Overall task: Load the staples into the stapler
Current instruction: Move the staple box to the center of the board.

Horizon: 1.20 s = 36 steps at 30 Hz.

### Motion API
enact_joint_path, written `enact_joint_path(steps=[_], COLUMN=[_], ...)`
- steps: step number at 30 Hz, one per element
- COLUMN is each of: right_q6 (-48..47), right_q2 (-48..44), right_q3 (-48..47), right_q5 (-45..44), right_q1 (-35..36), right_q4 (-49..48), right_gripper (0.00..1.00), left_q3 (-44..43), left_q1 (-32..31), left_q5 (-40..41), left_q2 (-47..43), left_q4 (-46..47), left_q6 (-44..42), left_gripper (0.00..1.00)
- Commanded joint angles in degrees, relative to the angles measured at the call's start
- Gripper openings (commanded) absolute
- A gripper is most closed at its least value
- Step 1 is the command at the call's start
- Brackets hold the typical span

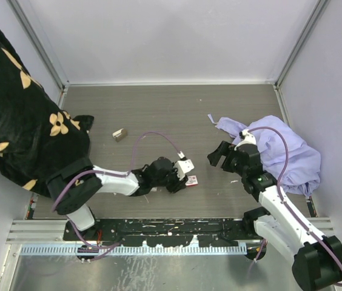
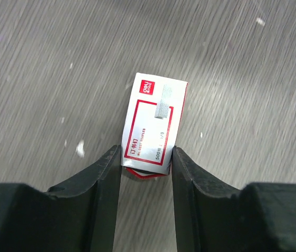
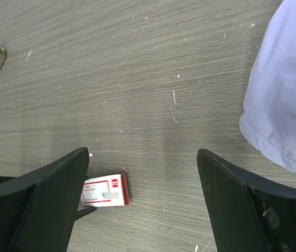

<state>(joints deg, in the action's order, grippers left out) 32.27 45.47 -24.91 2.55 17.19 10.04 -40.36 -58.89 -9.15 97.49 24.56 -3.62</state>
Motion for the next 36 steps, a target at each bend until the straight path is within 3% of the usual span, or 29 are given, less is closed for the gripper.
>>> enact_joint_path(steps=[1,6,14,18,25,36], right_q6=[1.2,1.6,2.9,3.3,3.2,4.3], right_q2=[2.0,6.0,8.2,8.0,8.4,6.8], right_q3=[0.1,-0.5,-1.1,-0.7,-0.6,-0.4], right_q5=[3.6,6.6,8.7,8.5,8.8,10.4], right_q1=[0.2,0.3,0.7,0.7,0.8,0.8], right_q4=[-5.4,-8.1,-9.0,-9.1,-9.2,-7.8], right_gripper=[0.89,0.88,0.87,0.87,0.87,0.88], left_q3=[4.5,6.7,4.4,3.0,-0.9,-0.3], left_q1=[-0.7,-2.1,-2.6,-2.6,-2.6,-2.6], left_q5=[4.8,5.7,4.5,4.0,3.2,2.2], left_q2=[-7.1,-8.7,-6.0,-4.1,0.7,0.3], left_q4=[-2.7,-4.9,-5.8,-4.6,-3.9,-5.4], left_q6=[2.8,4.5,3.9,3.2,0.5,0.7], left_gripper=[0.36,0.43,0.68,0.71,0.66,0.45])
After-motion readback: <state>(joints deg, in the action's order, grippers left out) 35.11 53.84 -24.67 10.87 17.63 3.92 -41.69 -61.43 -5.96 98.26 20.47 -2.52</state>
